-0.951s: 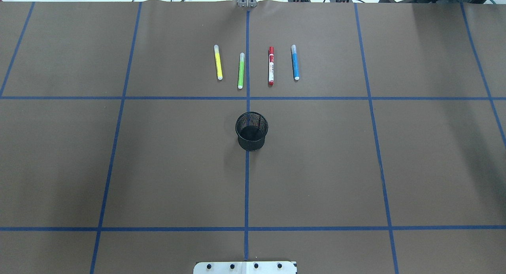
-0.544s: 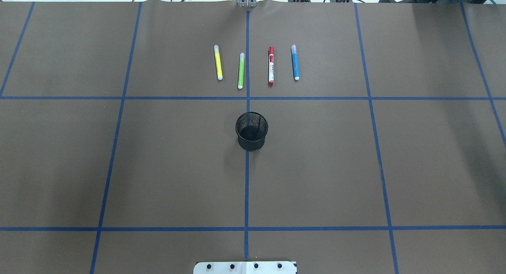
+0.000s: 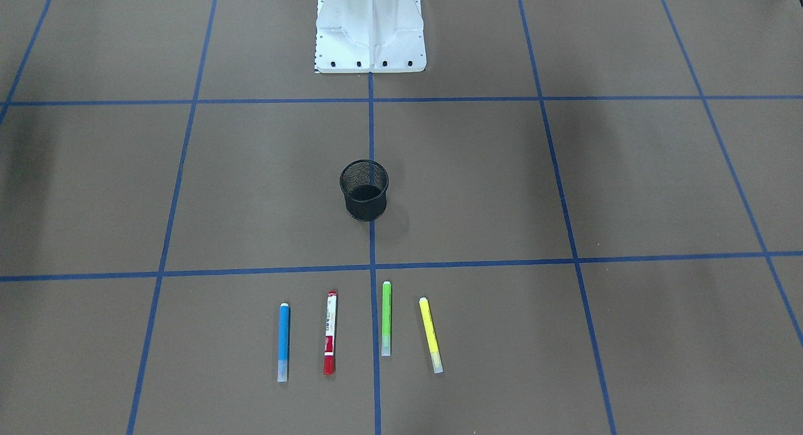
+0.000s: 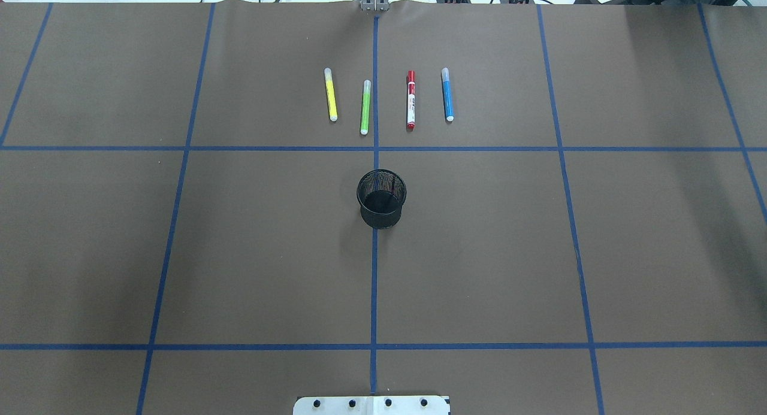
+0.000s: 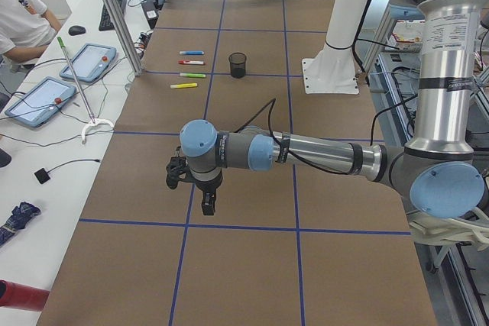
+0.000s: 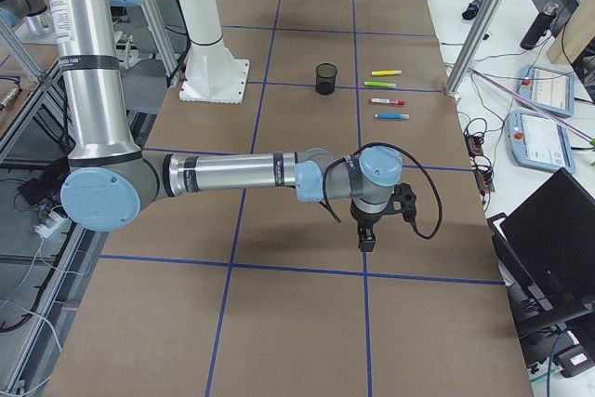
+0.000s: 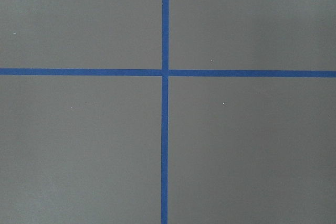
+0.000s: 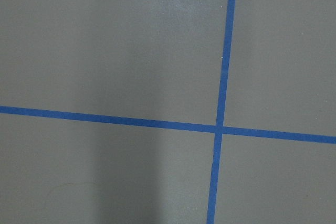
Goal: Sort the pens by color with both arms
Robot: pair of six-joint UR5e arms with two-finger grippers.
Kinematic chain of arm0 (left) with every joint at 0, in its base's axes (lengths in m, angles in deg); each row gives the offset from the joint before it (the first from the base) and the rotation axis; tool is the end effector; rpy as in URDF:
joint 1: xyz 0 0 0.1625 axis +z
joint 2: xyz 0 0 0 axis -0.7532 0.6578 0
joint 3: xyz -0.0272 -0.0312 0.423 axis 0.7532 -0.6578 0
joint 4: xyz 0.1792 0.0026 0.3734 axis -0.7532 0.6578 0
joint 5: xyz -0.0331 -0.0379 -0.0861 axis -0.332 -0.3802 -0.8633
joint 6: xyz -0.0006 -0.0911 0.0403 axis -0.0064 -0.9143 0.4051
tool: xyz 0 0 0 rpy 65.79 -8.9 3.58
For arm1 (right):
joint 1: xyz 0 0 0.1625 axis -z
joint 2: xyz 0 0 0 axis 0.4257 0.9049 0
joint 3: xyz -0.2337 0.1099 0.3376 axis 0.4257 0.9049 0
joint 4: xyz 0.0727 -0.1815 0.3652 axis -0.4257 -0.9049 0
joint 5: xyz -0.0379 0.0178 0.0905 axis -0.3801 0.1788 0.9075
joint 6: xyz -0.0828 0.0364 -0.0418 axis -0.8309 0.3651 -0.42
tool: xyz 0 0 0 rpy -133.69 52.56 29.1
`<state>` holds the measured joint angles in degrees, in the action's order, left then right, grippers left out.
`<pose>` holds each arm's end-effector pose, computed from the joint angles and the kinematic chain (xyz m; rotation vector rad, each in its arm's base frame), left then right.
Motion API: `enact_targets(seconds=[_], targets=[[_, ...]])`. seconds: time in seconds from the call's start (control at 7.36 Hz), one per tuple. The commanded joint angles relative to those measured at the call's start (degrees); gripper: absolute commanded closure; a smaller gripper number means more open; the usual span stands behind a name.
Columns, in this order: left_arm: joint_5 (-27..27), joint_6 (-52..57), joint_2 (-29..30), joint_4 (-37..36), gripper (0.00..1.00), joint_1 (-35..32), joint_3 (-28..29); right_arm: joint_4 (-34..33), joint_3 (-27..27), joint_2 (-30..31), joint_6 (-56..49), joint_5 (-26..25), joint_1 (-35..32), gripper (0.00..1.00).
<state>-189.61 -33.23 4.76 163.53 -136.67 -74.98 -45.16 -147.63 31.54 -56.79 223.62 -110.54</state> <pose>-0.0426 -0.4885 0.5986 0.0136 0.8088 -0.0088 0.0189 -0.5441 0.6133 0.0386 -0.7889 -0.0566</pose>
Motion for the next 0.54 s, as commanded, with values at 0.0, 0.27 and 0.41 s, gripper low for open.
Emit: enact_targets(seconds=[0.0,0.27,0.41], targets=[[-0.09,-0.04,0.13,0.00,0.00,0.00,0.01,-1.17,0.13,-0.18,-0.02,-0.31,0.01,0.00],[-0.17,0.05,0.21,0.09,0.00,0.09,0.62,-1.17,-0.13,-0.01,-0.19,-0.31,0.01,0.00],[-0.26,0.05,0.30,0.09,0.00,0.09,0.71,-1.17,0.13,-0.10,-0.28,-0.31,0.01,0.00]])
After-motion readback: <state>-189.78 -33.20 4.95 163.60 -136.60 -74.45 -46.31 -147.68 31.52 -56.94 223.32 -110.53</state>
